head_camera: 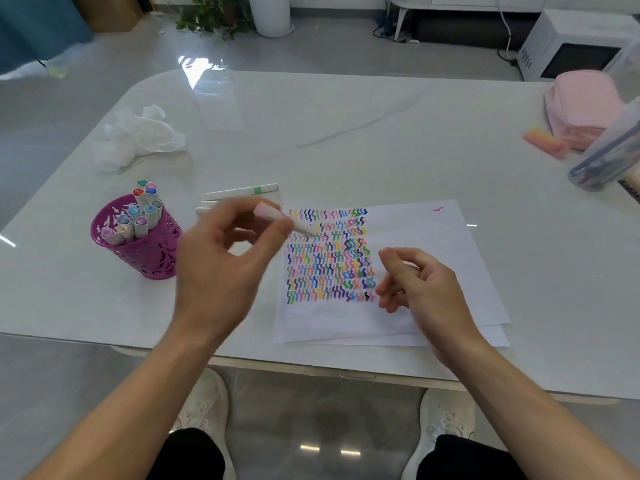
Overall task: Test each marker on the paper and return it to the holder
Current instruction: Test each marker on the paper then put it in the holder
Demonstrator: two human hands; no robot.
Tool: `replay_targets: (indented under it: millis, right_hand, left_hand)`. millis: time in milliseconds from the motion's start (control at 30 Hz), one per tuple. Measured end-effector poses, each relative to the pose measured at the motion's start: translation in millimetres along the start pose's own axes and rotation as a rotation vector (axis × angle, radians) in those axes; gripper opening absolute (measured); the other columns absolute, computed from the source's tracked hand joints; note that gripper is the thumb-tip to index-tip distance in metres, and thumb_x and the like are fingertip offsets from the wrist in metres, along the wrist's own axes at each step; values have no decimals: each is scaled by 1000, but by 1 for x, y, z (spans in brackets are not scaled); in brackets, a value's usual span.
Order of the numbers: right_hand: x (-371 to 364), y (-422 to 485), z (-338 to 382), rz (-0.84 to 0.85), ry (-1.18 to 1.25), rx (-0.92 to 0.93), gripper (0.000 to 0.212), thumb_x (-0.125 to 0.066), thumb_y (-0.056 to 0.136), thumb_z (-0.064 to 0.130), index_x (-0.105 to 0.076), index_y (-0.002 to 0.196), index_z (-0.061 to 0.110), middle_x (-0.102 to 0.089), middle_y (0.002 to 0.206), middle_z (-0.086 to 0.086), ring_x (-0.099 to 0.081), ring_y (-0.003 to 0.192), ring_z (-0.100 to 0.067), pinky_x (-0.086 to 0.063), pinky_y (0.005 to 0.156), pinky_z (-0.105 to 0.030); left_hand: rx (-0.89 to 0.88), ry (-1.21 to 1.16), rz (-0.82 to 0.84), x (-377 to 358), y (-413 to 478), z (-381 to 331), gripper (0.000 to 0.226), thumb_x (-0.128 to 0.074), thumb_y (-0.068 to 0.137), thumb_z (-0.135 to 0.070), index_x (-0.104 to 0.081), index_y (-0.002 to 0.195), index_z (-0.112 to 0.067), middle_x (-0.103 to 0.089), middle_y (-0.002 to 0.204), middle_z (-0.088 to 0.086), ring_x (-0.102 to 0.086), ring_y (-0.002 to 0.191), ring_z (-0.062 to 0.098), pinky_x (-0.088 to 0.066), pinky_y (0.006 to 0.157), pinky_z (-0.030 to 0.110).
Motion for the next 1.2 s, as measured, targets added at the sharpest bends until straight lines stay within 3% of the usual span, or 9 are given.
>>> replay_targets:
  millis: [100, 200, 300, 400, 467, 567, 733, 1033, 1200]
  right_hand:
    - [3, 4, -7, -52, -99, 13, 18, -65, 100, 29, -70, 104, 13, -70, 64, -6, -60, 54, -17, -49, 53, -26]
    - [1, 4, -8, -56, -140, 38, 15, -64, 101, 28, -70, 103, 15, -70, 65, -8, -59, 52, -16, -48, 51, -23]
    - [-2, 3, -8, -50, -155, 61, 12, -62, 102, 26, -70, 104, 16, -71, 66, -9, -60, 52, -16, -49, 51, -23]
    - [-3, 4, -9, -52, -167, 81, 10, -61, 103, 24, -69, 105, 18, -71, 66, -7, -61, 54, -15, -49, 52, -24]
    - [-3, 4, -9, -53, -175, 96, 10, -60, 103, 22, -69, 107, 20, -71, 66, -6, -62, 54, -15, -49, 53, -26]
    - [-3, 4, -9, -59, -179, 112, 11, -59, 104, 18, -68, 108, 20, -71, 66, -6, -62, 55, -15, -49, 53, -24]
    - [-2, 5, -8, -70, -174, 116, 12, -58, 104, 16, -68, 109, 19, -71, 66, -6, -61, 55, -15, -49, 51, -23]
    - [-2, 4, -7, -70, -160, 109, 12, -56, 104, 16, -67, 109, 19, -71, 67, -7, -61, 54, -14, -50, 52, -24]
    - [-2, 4, -6, -67, -159, 101, 13, -55, 104, 14, -67, 109, 18, -71, 67, -7, -60, 55, -15, -50, 53, -25]
  left_hand:
    - [-113, 39, -198, 21, 7, -10, 11, -70, 93, -14, -65, 103, -12, -71, 103, 5, -69, 96, 18, -55, 83, 29]
    - [-213, 102, -395, 42, 13, -14, 15, -60, 101, -19, -62, 115, -14, -69, 111, 9, -69, 104, 20, -55, 88, 32]
    - [-219, 132, -527, 66, 20, -6, 34, -49, 106, -33, -56, 132, -13, -66, 117, 4, -66, 110, 22, -54, 91, 32]
    - [-182, 231, -611, 88, 24, 6, 50, -43, 107, -41, -54, 135, -1, -64, 118, -1, -65, 110, 17, -51, 95, 28]
    - [-171, 287, -617, 95, 25, 12, 48, -43, 107, -41, -53, 137, -5, -64, 123, 3, -64, 111, 11, -51, 97, 30]
    - [-172, 370, -583, 96, 26, 16, 38, -43, 107, -36, -48, 144, -27, -63, 129, 3, -62, 114, 8, -52, 95, 31]
    - [-73, 473, -520, 99, 26, 25, 38, -41, 106, -42, -47, 144, -44, -66, 120, 2, -64, 105, 11, -57, 89, 45]
    - [148, 656, -379, 96, 26, 32, 35, -46, 98, -24, -72, 120, -22, -67, 120, 5, -62, 103, 23, -49, 94, 34]
    - [122, 667, -385, 90, 25, 30, 33, -45, 99, -27, -69, 120, -17, -67, 118, 9, -62, 105, 27, -52, 96, 48]
Point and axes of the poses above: each hand's wrist, its own y-axis towards the middle knuckle, its own x-axis out of the back of the hand, z = x × y, the point moved 1 cm from there along y, towards the middle knuckle
